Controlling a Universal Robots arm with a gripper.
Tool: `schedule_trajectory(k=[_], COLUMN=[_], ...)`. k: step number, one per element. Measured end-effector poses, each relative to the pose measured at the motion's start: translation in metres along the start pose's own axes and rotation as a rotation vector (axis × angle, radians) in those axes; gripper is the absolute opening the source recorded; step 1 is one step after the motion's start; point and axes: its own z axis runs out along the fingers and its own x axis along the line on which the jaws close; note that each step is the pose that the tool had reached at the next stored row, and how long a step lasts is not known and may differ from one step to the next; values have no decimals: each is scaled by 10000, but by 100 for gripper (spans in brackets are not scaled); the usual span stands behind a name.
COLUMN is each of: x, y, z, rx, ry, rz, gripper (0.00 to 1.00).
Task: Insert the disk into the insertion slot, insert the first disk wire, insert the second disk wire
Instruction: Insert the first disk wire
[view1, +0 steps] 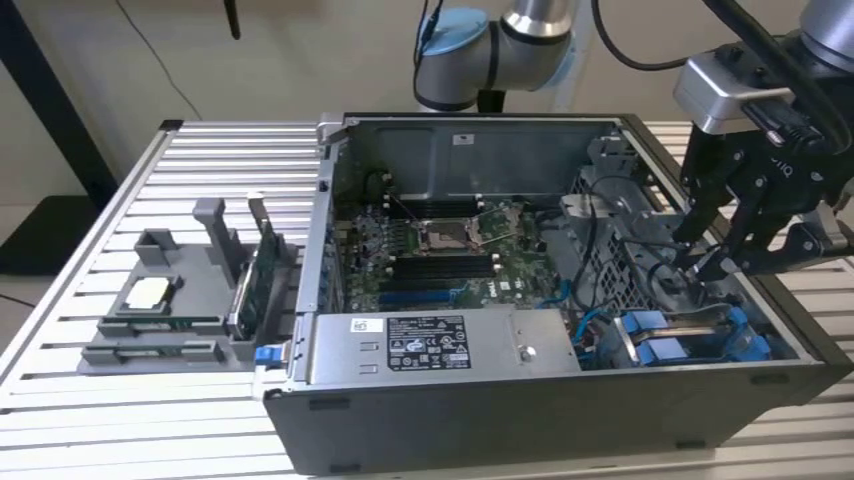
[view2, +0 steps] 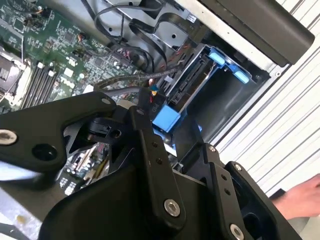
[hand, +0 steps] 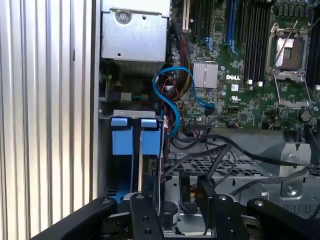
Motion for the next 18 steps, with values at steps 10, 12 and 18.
schedule_trajectory(k=[10, 12, 18], x=[-1, -1, 0], y=[1, 1, 39], z=[4, 7, 20], rx=[20, 33, 140], ry=[0, 1, -103], rz=[-6, -7, -17], gripper=[47, 47, 47])
